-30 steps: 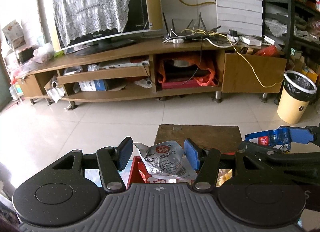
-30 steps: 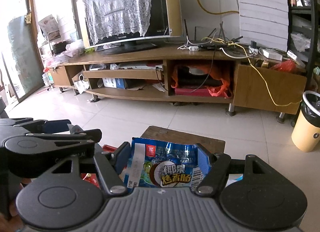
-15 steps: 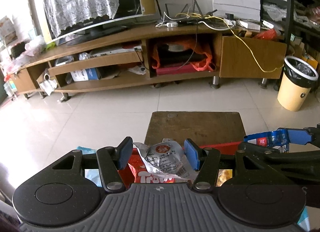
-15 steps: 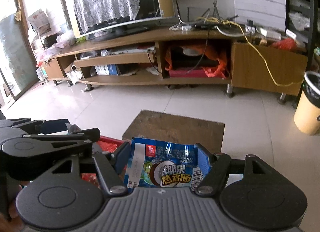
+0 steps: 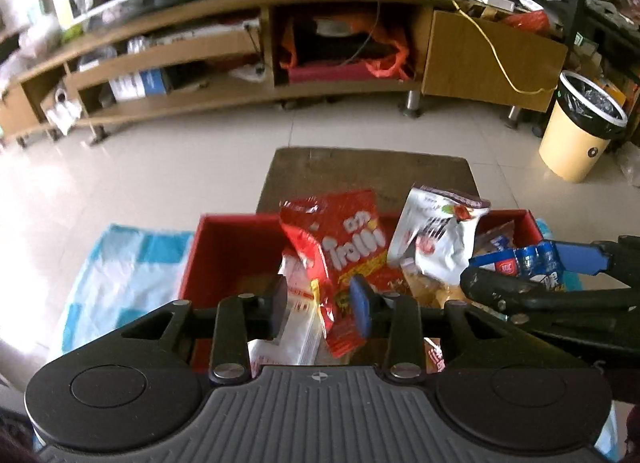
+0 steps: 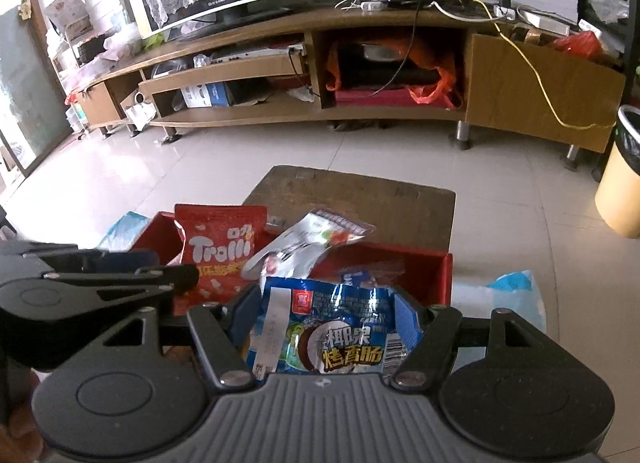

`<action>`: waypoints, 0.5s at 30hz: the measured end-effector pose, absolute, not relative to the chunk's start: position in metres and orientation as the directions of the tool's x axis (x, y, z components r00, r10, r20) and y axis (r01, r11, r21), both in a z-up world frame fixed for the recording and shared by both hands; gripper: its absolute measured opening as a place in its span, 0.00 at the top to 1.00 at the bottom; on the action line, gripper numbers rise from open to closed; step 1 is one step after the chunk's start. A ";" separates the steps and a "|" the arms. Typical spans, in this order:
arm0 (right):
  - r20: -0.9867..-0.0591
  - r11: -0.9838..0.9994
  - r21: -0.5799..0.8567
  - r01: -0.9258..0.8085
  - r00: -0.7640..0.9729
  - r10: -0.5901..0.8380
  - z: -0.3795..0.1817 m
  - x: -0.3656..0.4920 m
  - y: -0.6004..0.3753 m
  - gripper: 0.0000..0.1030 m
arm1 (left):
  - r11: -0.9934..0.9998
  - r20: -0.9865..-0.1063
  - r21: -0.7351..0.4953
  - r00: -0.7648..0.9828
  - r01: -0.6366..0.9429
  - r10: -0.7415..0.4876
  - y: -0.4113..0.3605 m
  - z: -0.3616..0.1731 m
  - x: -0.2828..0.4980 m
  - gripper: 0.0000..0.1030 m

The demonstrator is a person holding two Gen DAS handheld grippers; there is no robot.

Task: Organize snacks
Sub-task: 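Lower both packs into the red box and open both tools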

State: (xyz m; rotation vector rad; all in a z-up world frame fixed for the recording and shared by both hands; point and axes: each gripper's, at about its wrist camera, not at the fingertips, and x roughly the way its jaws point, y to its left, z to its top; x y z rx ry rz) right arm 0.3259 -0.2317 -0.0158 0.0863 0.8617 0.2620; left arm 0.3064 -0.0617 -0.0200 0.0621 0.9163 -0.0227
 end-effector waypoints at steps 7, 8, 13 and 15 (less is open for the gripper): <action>-0.749 0.964 0.158 -0.212 0.610 0.257 -0.020 0.326 -0.224 0.36 | 0.999 -0.789 0.035 0.614 0.029 0.010 -0.055 -0.016 0.303 0.39; -0.748 0.960 0.171 -0.222 0.606 0.273 -0.021 0.322 -0.226 0.36 | 0.999 -0.787 0.031 0.617 0.026 0.008 -0.053 -0.016 0.303 0.38; -0.755 0.951 0.166 -0.261 0.587 0.293 -0.028 0.310 -0.220 0.35 | 0.999 -0.786 0.037 0.619 0.029 0.011 -0.048 -0.016 0.294 0.36; -0.770 0.947 0.162 -0.278 0.564 0.297 -0.029 0.307 -0.217 0.33 | 0.999 -0.786 0.039 0.618 0.034 0.010 -0.049 -0.015 0.293 0.34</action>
